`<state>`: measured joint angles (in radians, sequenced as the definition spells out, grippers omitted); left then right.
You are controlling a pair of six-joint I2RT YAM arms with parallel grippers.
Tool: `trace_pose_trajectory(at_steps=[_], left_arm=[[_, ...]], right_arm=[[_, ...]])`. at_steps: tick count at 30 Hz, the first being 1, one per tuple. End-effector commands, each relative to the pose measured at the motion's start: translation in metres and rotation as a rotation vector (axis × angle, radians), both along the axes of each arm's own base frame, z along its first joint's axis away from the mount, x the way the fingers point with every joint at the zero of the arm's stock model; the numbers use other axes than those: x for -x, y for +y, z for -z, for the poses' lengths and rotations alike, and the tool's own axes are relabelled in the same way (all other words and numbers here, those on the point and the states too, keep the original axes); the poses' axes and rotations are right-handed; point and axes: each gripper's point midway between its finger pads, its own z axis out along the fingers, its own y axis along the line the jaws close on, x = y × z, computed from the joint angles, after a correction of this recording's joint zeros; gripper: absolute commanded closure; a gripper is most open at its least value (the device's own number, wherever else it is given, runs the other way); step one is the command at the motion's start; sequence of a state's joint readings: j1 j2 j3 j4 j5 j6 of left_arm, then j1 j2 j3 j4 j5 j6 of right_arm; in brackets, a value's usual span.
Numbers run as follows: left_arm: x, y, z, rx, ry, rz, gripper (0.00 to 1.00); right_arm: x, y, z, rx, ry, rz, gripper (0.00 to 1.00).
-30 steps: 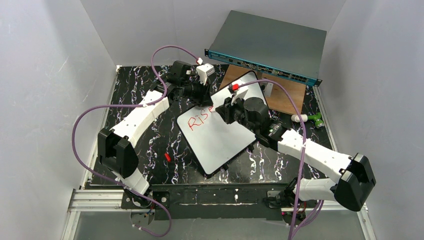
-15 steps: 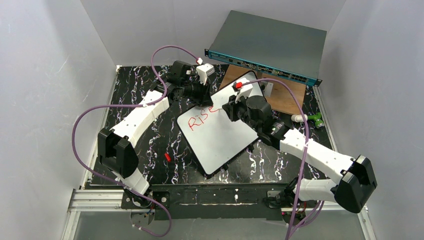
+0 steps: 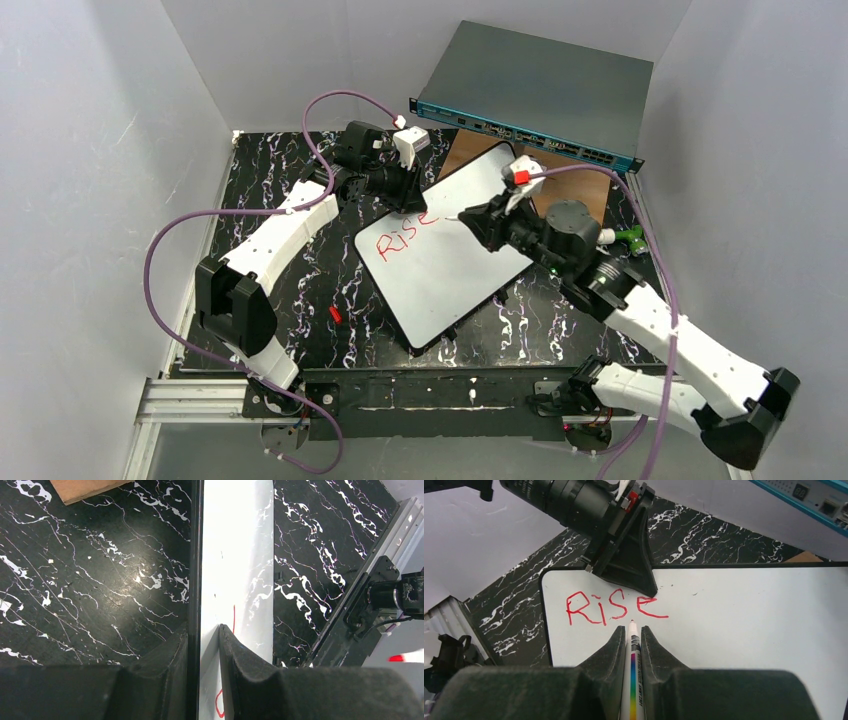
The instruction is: Write a sentence on the whiteboard
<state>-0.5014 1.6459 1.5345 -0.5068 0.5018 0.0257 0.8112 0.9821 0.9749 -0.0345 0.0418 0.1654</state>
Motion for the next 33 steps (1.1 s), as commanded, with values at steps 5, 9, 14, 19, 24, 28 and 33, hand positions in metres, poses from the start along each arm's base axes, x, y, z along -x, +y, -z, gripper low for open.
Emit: trace_pose_trajectory(at_steps=[5,9,14,19,24,28,33], left_arm=[[0.012,-0.004,-0.012,-0.005,-0.024,0.055,1.0],[0.014,-0.003,-0.012,-0.007,-0.022,0.06,1.0],[0.016,-0.002,-0.009,-0.01,-0.015,0.063,1.0],[0.019,-0.001,-0.009,-0.012,-0.013,0.072,1.0],[0.024,0.002,-0.008,-0.014,-0.011,0.076,1.0],[0.026,0.003,-0.007,-0.019,-0.008,0.078,1.0],[0.03,0.006,-0.007,-0.024,-0.011,0.082,1.0]], right_arm=[[0.018,-0.028,0.032,0.0,0.054,0.051,0.99],[0.023,-0.03,0.044,0.004,0.07,0.039,0.99],[0.031,-0.025,0.054,0.017,0.082,-0.013,0.99],[0.034,-0.021,0.057,0.027,0.062,-0.053,0.99],[0.013,-0.033,0.047,0.04,0.005,0.06,0.99],[-0.001,-0.034,0.04,0.048,-0.006,0.068,0.99],[-0.02,-0.037,0.024,0.018,-0.023,0.091,0.99]])
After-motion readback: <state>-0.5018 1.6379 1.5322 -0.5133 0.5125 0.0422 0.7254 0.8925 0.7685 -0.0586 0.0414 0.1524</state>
